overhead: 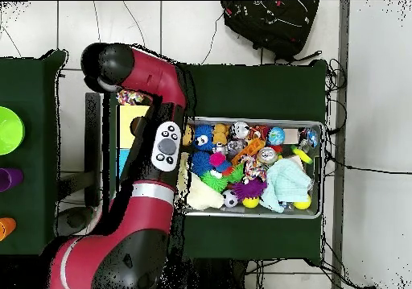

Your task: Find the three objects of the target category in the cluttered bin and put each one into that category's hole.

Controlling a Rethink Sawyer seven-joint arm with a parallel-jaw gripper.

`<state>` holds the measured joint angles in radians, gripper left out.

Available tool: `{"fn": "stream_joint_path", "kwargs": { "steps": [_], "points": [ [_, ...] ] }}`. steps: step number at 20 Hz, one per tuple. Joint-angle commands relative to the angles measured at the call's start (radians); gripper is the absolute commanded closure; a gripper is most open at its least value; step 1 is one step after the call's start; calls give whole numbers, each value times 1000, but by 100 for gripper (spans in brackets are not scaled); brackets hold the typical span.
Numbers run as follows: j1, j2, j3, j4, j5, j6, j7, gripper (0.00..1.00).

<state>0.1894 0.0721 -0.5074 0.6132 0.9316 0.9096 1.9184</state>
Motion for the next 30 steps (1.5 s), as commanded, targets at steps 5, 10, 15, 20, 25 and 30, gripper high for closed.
{"fn": "stream_joint_path", "kwargs": {
  "steps": [5,10,15,20,25,30],
  "points": [
    [-124,-95,160,201,-199,-62,-193,0],
    [-181,-51,164,98,-288,-74,-206,0],
    [-195,-13,129,0,-327,35,-80,0],
    [-188,57,50,-142,-335,117,89,0],
    [-161,130,-52,-334,-262,243,223,0],
    [-150,182,-151,-426,-159,289,290,0]
  ]
}}
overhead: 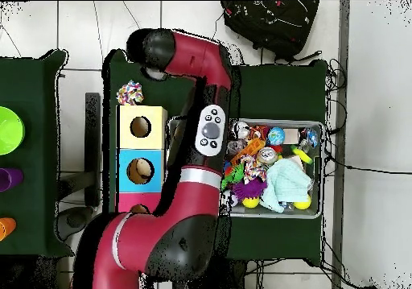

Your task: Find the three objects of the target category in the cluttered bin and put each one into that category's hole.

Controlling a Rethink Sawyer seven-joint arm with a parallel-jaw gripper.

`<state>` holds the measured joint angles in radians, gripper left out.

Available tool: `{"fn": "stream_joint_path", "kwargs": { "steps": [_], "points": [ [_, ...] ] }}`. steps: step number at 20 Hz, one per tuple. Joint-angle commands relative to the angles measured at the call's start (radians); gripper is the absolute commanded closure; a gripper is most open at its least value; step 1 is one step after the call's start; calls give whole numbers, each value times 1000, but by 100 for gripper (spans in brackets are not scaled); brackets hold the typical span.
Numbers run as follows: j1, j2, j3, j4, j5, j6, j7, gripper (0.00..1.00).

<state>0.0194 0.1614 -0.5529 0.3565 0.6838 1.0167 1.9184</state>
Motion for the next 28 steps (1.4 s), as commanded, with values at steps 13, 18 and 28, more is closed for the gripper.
{"fn": "stream_joint_path", "kwargs": {
  "steps": [13,18,28],
  "points": [
    [5,198,-359,-245,318,150,326,0],
    [-6,257,-481,-273,427,96,332,0],
    [-14,315,-677,-292,608,27,335,0]
  ]
}}
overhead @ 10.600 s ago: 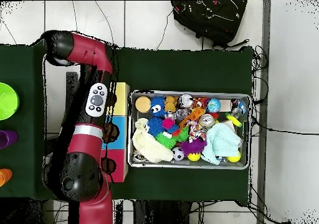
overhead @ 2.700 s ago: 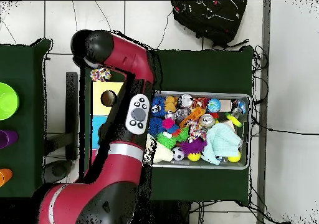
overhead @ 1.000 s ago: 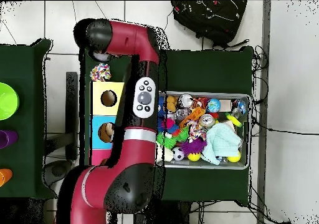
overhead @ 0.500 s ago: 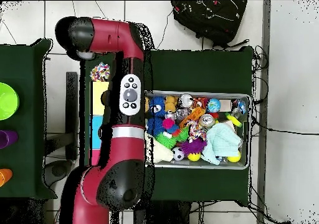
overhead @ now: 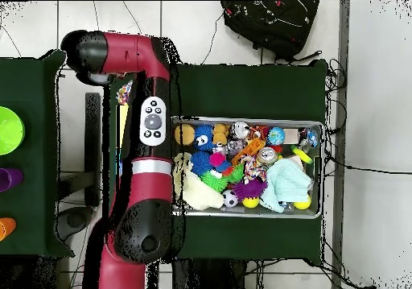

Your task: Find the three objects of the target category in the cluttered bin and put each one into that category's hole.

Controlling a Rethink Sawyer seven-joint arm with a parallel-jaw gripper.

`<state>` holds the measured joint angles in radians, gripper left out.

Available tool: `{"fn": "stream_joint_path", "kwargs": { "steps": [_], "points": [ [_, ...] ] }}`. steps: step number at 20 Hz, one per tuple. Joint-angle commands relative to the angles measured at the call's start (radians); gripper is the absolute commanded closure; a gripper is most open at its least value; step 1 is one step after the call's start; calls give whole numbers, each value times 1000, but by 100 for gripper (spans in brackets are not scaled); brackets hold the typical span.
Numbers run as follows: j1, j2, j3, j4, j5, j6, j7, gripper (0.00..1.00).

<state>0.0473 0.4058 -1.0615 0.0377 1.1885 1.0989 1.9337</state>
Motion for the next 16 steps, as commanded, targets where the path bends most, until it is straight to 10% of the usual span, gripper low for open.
{"fn": "stream_joint_path", "kwargs": {
  "steps": [1,16],
  "points": [
    [-42,73,-180,28,114,-58,316,0],
    [-102,100,-410,-1,333,-86,229,0]
  ]
}}
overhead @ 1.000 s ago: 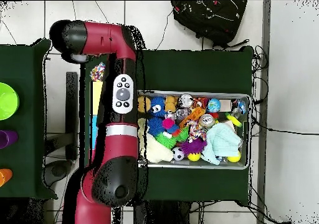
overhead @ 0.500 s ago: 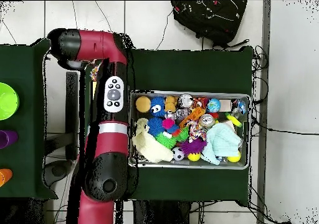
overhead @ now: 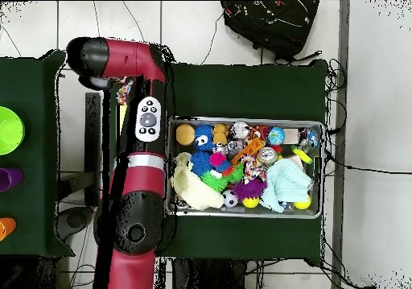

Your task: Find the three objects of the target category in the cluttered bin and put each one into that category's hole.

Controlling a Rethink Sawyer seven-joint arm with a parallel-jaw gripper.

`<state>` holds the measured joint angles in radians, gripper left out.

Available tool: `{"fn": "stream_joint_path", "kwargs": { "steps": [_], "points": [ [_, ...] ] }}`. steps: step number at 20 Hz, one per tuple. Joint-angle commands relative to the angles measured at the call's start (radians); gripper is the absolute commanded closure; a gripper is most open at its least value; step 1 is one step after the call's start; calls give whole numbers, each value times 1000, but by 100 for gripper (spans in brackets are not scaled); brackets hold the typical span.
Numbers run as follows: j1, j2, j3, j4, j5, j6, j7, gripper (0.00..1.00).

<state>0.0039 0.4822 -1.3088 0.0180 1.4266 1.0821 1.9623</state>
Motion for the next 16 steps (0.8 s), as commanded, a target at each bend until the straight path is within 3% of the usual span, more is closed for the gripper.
{"fn": "stream_joint_path", "kwargs": {
  "steps": [1,16],
  "points": [
    [-60,24,-172,19,104,-71,199,0],
    [-67,36,-258,22,200,-95,162,0]
  ]
}}
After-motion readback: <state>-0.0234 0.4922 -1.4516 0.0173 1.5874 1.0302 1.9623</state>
